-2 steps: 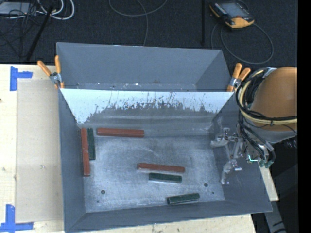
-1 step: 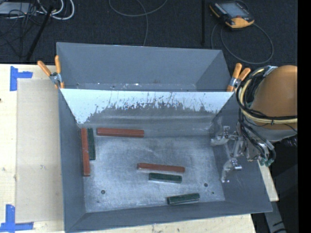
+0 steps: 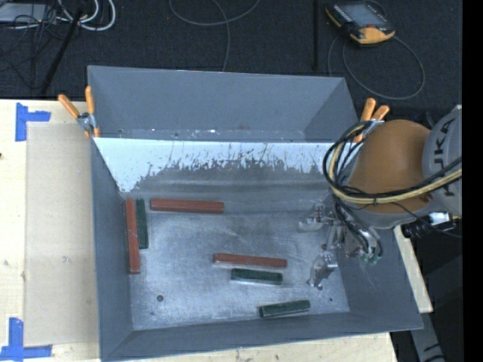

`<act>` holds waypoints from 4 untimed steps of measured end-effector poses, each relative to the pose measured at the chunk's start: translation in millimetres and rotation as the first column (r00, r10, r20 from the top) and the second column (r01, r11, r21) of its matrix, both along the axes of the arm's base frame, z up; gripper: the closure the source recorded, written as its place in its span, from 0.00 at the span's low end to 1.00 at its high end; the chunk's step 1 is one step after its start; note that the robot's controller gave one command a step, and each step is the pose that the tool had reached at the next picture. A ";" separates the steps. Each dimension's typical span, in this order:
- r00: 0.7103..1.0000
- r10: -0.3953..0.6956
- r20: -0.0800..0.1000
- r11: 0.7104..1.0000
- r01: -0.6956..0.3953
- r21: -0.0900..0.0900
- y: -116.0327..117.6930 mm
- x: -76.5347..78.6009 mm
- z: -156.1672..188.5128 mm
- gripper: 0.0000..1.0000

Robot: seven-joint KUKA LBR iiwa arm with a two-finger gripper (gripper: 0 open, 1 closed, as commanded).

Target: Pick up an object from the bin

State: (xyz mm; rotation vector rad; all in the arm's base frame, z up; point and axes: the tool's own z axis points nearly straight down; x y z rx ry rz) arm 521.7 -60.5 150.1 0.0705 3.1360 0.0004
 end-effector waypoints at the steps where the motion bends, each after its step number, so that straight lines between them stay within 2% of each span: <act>1: 0.987 0.161 -0.008 0.987 -0.161 0.001 42.4 1.4 -17.2 0.00; 2: 1.000 0.013 -0.004 1.000 -0.013 0.000 60.3 11.9 -19.5 0.00; 3: 0.995 0.104 -0.006 0.995 -0.104 0.000 80.1 3.8 -65.4 0.00; 4: 0.995 -0.103 0.016 0.995 0.103 0.009 70.6 0.8 -73.7 1.00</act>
Offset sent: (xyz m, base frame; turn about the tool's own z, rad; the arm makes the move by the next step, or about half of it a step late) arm 0.0169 0.0678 -0.0232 0.0556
